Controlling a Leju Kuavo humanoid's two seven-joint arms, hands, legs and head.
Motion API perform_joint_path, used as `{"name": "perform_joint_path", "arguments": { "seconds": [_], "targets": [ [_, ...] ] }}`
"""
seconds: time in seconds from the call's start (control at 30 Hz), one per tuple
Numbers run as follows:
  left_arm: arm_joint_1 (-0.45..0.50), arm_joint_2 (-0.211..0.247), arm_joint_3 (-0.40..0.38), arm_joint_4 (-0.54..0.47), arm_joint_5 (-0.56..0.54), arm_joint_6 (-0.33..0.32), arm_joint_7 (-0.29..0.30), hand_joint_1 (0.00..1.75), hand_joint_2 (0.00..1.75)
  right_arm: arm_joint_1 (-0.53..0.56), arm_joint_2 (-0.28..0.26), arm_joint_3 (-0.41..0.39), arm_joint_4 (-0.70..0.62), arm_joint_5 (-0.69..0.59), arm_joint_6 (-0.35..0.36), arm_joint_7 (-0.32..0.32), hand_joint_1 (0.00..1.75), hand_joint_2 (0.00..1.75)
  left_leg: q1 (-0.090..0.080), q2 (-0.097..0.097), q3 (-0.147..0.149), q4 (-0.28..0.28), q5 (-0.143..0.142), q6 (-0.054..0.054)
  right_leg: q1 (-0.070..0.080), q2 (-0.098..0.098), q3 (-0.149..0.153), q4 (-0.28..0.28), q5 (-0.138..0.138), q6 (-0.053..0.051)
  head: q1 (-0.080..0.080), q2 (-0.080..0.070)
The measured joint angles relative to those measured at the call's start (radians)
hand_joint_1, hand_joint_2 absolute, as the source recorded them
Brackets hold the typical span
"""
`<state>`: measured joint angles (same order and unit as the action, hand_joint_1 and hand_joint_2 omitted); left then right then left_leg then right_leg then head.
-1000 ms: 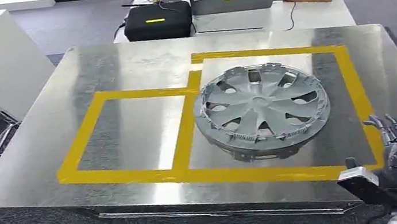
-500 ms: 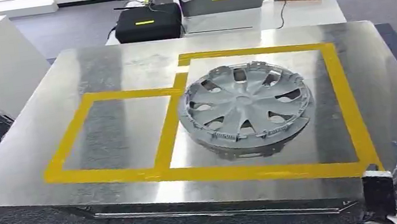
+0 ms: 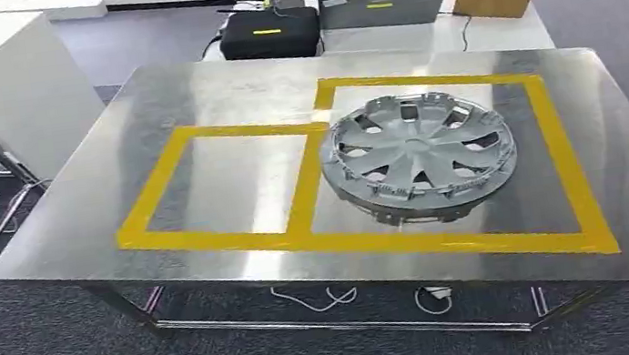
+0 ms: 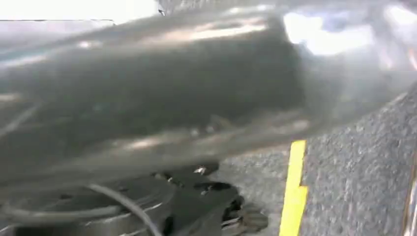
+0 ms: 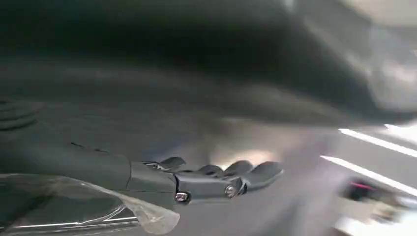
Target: Take the parts from the cabinet and place them on the table.
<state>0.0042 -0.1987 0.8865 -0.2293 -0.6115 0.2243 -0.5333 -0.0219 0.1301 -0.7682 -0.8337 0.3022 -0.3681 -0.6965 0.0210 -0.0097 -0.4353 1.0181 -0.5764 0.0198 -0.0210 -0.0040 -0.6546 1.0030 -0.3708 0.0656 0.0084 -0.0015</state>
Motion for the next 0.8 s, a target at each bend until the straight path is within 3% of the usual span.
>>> {"name": "perform_joint_path", "arguments": {
  "seconds": [0.03, 0.07, 0.13, 0.17, 0.2, 0.23, 0.27, 0.3, 0.33, 0.37, 0.4, 0.47, 0.5, 0.53, 0.6, 0.63, 0.67, 0.7, 0.73, 0.8],
  "targets": [
    [-0.001, -0.003, 0.002, 0.000, -0.002, 0.000, 0.000, 0.00, 0.00, 0.016, -0.004, -0.016, 0.017, 0.000, 0.000, 0.000, 0.00, 0.00, -0.003, 0.010, -0.013, 0.000, 0.012, 0.012, -0.003, -0.002, -0.002, 0.016, -0.039, 0.004, 0.002, 0.000],
    [-0.004, -0.003, 0.003, -0.001, -0.002, 0.000, 0.000, 0.00, 0.00, 0.028, -0.002, -0.025, 0.035, 0.000, 0.001, 0.000, 0.00, 0.00, -0.011, 0.016, -0.029, 0.000, 0.021, 0.022, -0.005, -0.004, -0.035, 0.067, -0.101, 0.006, 0.004, 0.000],
    [-0.010, -0.005, 0.003, -0.002, -0.003, 0.001, 0.000, 0.00, 0.00, 0.029, -0.003, -0.036, 0.058, 0.001, 0.002, -0.001, 0.00, 0.00, -0.029, 0.028, -0.063, 0.001, 0.039, 0.037, -0.002, -0.003, -0.092, 0.232, -0.227, 0.000, 0.005, 0.000],
    [-0.011, -0.005, 0.003, -0.002, -0.003, 0.001, 0.000, 0.00, 0.00, 0.029, -0.004, -0.043, 0.066, 0.002, 0.000, -0.001, 0.00, 0.00, -0.037, 0.032, -0.078, 0.002, 0.047, 0.042, 0.002, -0.002, -0.106, 0.303, -0.264, -0.007, 0.005, 0.000],
    [-0.010, -0.005, 0.003, -0.003, -0.006, 0.001, 0.000, 0.00, 0.00, 0.029, -0.005, -0.054, 0.080, 0.005, -0.011, -0.001, 0.00, 0.00, -0.045, 0.034, -0.091, 0.003, 0.055, 0.046, 0.010, -0.002, -0.101, 0.345, -0.268, -0.016, 0.005, 0.000],
    [-0.008, -0.005, 0.004, -0.003, -0.009, 0.002, 0.000, 0.00, 0.00, 0.029, -0.006, -0.065, 0.100, 0.009, -0.022, -0.001, 0.00, 0.00, -0.053, 0.036, -0.101, 0.003, 0.061, 0.050, 0.019, 0.000, -0.076, 0.342, -0.245, -0.029, 0.005, 0.000],
    [-0.006, -0.005, 0.005, -0.003, -0.015, 0.004, 0.000, 0.00, 0.00, 0.028, -0.009, -0.076, 0.120, 0.015, -0.023, -0.001, 0.00, 0.00, -0.061, 0.036, -0.106, 0.003, 0.067, 0.054, 0.028, 0.000, -0.028, 0.300, -0.214, -0.045, 0.005, 0.000],
    [-0.006, -0.007, 0.006, -0.003, -0.021, 0.006, 0.000, 0.00, 0.00, 0.024, -0.015, -0.088, 0.144, 0.021, -0.023, -0.001, 0.00, 0.00, -0.070, 0.037, -0.108, 0.003, 0.070, 0.057, 0.038, 0.000, 0.034, 0.223, -0.189, -0.063, 0.005, 0.000],
    [-0.007, -0.011, 0.007, -0.003, -0.028, 0.008, 0.000, 0.00, 0.00, 0.021, -0.025, -0.103, 0.174, 0.030, -0.023, -0.001, 0.00, 0.00, -0.075, 0.037, -0.110, 0.003, 0.074, 0.062, 0.052, 0.002, 0.108, 0.120, -0.176, -0.090, 0.005, 0.000],
    [-0.010, -0.018, 0.010, -0.003, -0.031, 0.010, 0.000, 0.00, 0.00, 0.017, -0.040, -0.116, 0.200, 0.042, -0.024, -0.001, 0.00, 0.00, -0.079, 0.035, -0.113, 0.005, 0.077, 0.062, 0.062, 0.013, 0.158, 0.045, -0.186, -0.116, 0.002, 0.000],
    [-0.014, -0.020, 0.014, -0.004, -0.037, 0.013, 0.000, 0.00, 0.00, 0.009, -0.048, -0.133, 0.239, 0.053, -0.029, 0.001, 0.00, 0.00, -0.084, 0.033, -0.118, 0.007, 0.085, 0.061, 0.057, 0.000, 0.183, 0.007, -0.187, -0.110, 0.001, 0.000],
    [-0.011, -0.024, 0.021, -0.004, -0.040, 0.017, 0.001, 0.00, 0.00, 0.003, -0.062, -0.160, 0.300, 0.067, -0.036, 0.008, 0.00, 0.00, -0.076, 0.032, -0.125, 0.004, 0.098, 0.053, 0.062, 0.002, 0.168, -0.001, -0.177, -0.110, 0.003, 0.000],
    [-0.007, -0.025, 0.023, -0.005, -0.042, 0.018, 0.001, 0.00, 0.00, 0.003, -0.065, -0.167, 0.322, 0.073, -0.039, 0.013, 0.00, 0.00, -0.080, 0.031, -0.126, 0.003, 0.102, 0.050, 0.058, 0.003, 0.173, -0.025, -0.172, -0.110, 0.003, 0.000],
    [-0.004, -0.023, 0.028, -0.005, -0.045, 0.020, 0.002, 0.00, 0.00, 0.000, -0.064, -0.175, 0.353, 0.079, -0.045, 0.018, 0.00, 0.00, -0.083, 0.024, -0.131, 0.010, 0.087, 0.044, 0.042, -0.003, 0.175, -0.040, -0.156, -0.093, 0.004, 0.000],
    [-0.003, -0.028, 0.032, -0.005, -0.047, 0.024, 0.003, 0.00, 0.00, -0.006, -0.070, -0.185, 0.385, 0.092, -0.052, 0.030, 0.00, 0.00, -0.069, 0.012, -0.162, 0.088, -0.007, 0.016, 0.034, 0.001, 0.164, -0.046, -0.137, -0.095, -0.004, 0.000],
    [-0.003, -0.027, 0.036, -0.005, -0.049, 0.026, 0.003, 0.00, 0.00, -0.006, -0.070, -0.189, 0.399, 0.104, -0.056, 0.037, 0.00, 0.00, -0.055, 0.012, -0.185, 0.167, -0.061, 0.002, 0.030, 0.001, 0.149, -0.045, -0.127, -0.091, -0.004, 0.000],
    [-0.004, -0.026, 0.040, -0.006, -0.055, 0.027, 0.004, 0.00, 0.00, -0.007, -0.069, -0.191, 0.417, 0.123, -0.061, 0.052, 0.00, 0.00, -0.044, 0.012, -0.202, 0.239, -0.097, -0.011, 0.025, 0.001, 0.136, -0.044, -0.118, -0.085, -0.003, 0.000],
    [-0.004, -0.026, 0.045, -0.006, -0.060, 0.027, 0.005, 0.00, 0.00, -0.009, -0.070, -0.195, 0.432, 0.141, -0.067, 0.068, 0.00, 0.00, -0.033, 0.012, -0.206, 0.284, -0.103, -0.024, 0.019, 0.001, 0.124, -0.042, -0.110, -0.078, -0.004, 0.000],
    [-0.004, -0.027, 0.047, -0.006, -0.063, 0.026, 0.005, 0.00, 0.00, -0.010, -0.071, -0.198, 0.442, 0.154, -0.068, 0.082, 0.00, 0.00, -0.023, 0.012, -0.193, 0.284, -0.080, -0.035, 0.013, 0.000, 0.112, -0.038, -0.102, -0.072, -0.004, 0.000],
    [-0.004, -0.027, 0.055, -0.008, -0.072, 0.026, 0.006, 0.00, 0.00, -0.014, -0.071, -0.199, 0.465, 0.181, -0.063, 0.127, 0.00, 0.00, -0.001, 0.012, -0.110, 0.169, 0.005, -0.059, 0.000, 0.000, 0.086, -0.026, -0.090, -0.057, -0.004, 0.000]
  ]
}}
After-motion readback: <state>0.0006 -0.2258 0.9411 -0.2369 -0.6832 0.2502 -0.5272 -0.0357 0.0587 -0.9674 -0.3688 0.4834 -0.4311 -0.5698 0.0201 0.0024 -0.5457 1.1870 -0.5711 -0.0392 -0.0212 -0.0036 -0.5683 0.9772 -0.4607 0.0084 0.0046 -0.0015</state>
